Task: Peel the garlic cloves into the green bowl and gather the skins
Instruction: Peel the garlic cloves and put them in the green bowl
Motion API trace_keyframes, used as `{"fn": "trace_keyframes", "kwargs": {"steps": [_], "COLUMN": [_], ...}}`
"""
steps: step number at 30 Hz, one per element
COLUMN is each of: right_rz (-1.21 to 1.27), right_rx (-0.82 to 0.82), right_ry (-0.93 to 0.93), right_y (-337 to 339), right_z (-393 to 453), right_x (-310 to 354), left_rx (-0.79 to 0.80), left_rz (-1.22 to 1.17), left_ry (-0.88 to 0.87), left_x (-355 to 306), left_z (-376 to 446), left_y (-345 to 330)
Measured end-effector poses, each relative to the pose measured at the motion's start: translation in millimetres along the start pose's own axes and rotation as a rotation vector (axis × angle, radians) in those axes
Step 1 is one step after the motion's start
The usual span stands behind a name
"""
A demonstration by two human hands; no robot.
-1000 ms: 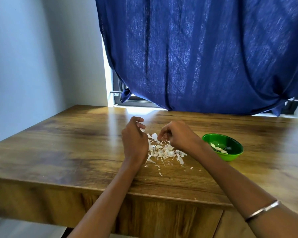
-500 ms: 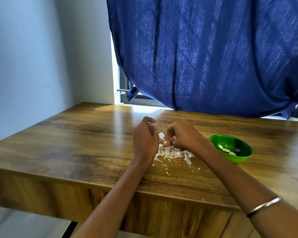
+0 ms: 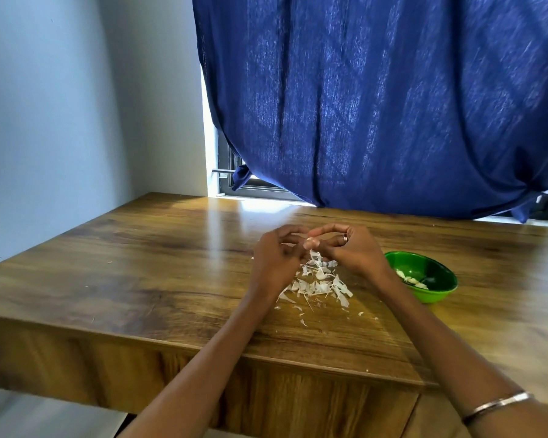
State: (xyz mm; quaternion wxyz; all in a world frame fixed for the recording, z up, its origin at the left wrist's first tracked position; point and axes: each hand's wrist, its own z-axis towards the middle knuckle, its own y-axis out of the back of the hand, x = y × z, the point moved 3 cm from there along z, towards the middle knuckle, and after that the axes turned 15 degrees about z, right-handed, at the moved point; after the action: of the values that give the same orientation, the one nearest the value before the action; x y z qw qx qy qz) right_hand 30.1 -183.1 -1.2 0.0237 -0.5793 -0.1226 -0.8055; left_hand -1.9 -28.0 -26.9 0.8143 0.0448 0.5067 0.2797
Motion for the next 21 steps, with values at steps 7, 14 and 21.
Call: {"fn": "trace_keyframes", "kwargs": {"steps": [7,14,21], "right_rz": [-0.11,-0.189,-0.123], "right_rx": [0.029,0.045,-0.019], "right_ry": [0.071,0.036,0.071], "right_y": [-6.9,-8.3,-13.5], "right_z": [-7.0,-7.8,-12.0], "right_x": [3.3,0.3,-5.9], "left_rx": [0.067,-0.008,-0.026], "left_rz": [-0.251,-0.196,-0.133], "left_ry": [0.189,0.15,0.072], "left_x": [5.8,9.1,9.9], "left_z": [1.2,3.2,3.7], "left_y": [0.2,2.8,3.0]}}
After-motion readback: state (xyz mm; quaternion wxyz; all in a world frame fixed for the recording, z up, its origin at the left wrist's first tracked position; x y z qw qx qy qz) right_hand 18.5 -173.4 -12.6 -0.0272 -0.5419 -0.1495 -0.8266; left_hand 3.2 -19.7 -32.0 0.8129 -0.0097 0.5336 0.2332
